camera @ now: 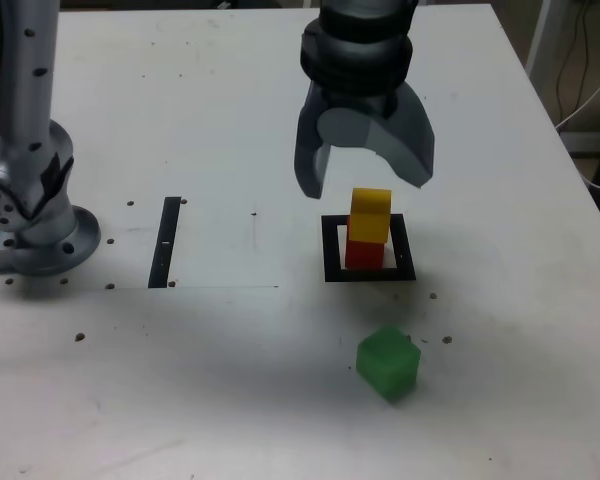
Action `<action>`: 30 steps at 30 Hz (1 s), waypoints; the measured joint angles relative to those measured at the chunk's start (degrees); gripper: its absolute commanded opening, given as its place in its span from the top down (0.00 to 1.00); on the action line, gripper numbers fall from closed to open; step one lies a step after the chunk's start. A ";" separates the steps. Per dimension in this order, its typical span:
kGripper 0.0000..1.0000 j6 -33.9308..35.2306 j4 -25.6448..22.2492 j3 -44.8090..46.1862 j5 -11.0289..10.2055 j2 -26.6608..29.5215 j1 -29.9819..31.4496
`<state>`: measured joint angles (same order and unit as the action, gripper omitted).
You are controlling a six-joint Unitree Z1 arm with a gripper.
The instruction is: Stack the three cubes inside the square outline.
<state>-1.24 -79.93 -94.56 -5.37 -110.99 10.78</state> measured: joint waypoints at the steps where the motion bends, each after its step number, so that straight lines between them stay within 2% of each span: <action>1: 0.01 0.12 -0.03 0.00 0.09 0.00 0.64; 13: 0.01 3.05 -0.16 -1.80 0.98 -0.65 8.37; 23: 0.01 5.02 -0.73 -6.99 2.30 -6.07 14.63; 30: 0.01 5.05 -1.63 -11.47 2.50 -10.18 16.73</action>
<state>3.81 -81.56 -106.04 -2.87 -121.17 27.52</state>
